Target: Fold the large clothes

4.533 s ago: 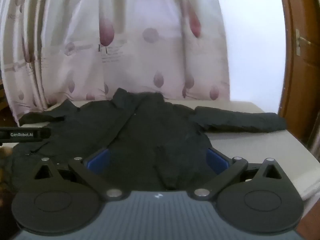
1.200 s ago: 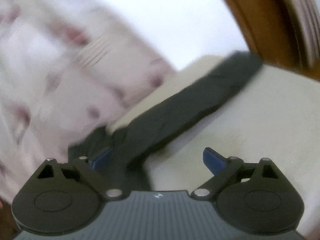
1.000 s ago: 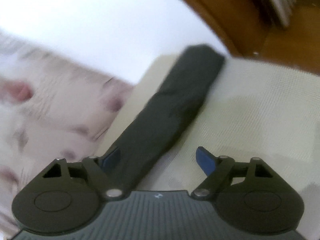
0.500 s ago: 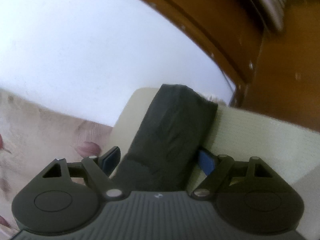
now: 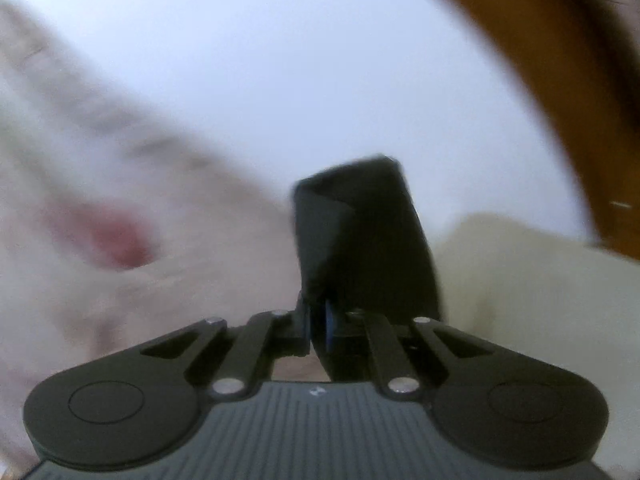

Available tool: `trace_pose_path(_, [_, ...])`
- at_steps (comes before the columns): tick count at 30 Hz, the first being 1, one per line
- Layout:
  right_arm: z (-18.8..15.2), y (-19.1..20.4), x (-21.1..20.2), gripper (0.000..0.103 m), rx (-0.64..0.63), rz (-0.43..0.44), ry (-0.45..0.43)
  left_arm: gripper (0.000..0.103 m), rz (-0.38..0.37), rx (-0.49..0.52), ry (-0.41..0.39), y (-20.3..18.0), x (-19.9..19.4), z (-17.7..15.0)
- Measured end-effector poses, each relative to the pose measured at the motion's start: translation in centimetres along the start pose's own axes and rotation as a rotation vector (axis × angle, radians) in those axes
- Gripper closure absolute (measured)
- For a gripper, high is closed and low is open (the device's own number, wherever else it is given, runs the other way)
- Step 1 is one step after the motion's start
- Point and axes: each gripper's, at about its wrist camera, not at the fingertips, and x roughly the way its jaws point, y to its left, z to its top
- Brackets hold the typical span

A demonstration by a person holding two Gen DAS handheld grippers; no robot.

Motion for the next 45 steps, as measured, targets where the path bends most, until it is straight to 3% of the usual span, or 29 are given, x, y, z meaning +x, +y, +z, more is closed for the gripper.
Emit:
trace_pose_path(6, [-7.9, 14.9, 4.1, 0.097, -0.08, 0.301, 0.153, 0.0, -0.006, -0.066, -0.012, 2.6, -1.2, -0.3])
trace_pose_path(11, [-19.3, 22.3, 8.0, 0.097, -0.127, 0.411, 0.327, 0.0, -0.001, -0.102, -0.026, 4.7, -1.8, -0.4])
trace_pose_path(14, [-26.1, 24.4, 9.6, 0.097, -0.156, 0.411, 0.413, 0.0, 0.009, -0.127, -0.024, 6.2, -1.9, -0.6])
trace_pose_path(17, [-32.1, 25.0, 10.7, 0.097, -0.204, 0.358, 0.488, 0.0, 0.014, -0.151, -0.018, 7.5, -1.8, -0.9])
trace_pose_path(21, [-37.5, 24.5, 12.3, 0.097, -0.266, 0.269, 0.568, 0.0, 0.02, -0.185, -0.006, 9.0, -1.6, -1.4])
trace_pose_path(23, [-39.4, 24.8, 12.3, 0.096, -0.356, 0.217, 0.596, 0.0, 0.02, -0.201, 0.004, 9.6, -1.3, -1.5])
trace_pose_path(28, [-42.2, 25.2, 12.3, 0.09, -0.58, 0.164, 0.647, 0.0, 0.027, -0.227, 0.01, 10.3, -1.1, -1.3])
trace_pose_path(29, [-42.3, 25.4, 11.8, 0.083, -0.614, 0.172, 0.655, 0.0, 0.027, -0.222, 0.009, 10.4, -1.1, -1.2])
trace_pose_path(30, [-42.3, 25.4, 11.3, 0.066, -0.62, 0.194, 0.665, 0.0, 0.029, -0.217, 0.008, 10.5, -1.0, -0.9])
trace_pose_path(31, [-41.9, 25.4, 10.9, 0.055, -0.613, 0.229, 0.674, 0.0, 0.032, -0.214, 0.005, 10.9, -0.9, -0.6])
trace_pose_path(32, [-41.5, 25.2, 10.1, 0.031, -0.601, 0.263, 0.672, 0.0, 0.036, -0.215, 0.001, 11.3, -0.9, -0.3])
trace_pose_path(33, [-40.8, 24.9, 8.8, 0.018, -0.584, 0.303, 0.655, 0.0, 0.043, -0.222, -0.004, 11.8, -0.8, 0.2])
trace_pose_path(35, [-39.6, 24.6, 6.8, 0.018, -0.563, 0.341, 0.613, 0.0, 0.038, -0.241, -0.012, 13.2, -0.3, 1.2])
trace_pose_path(39, [-39.0, 23.4, 4.5, 0.018, -0.538, 0.353, 0.642, 0.0, 0.017, -0.328, -0.024, 17.3, 2.2, 3.8])
trace_pose_path(45, [-42.2, 22.4, 0.1, 0.018, -0.864, 0.246, 0.579, 0.001, 0.025, -0.455, -0.006, 24.1, 9.3, 7.8])
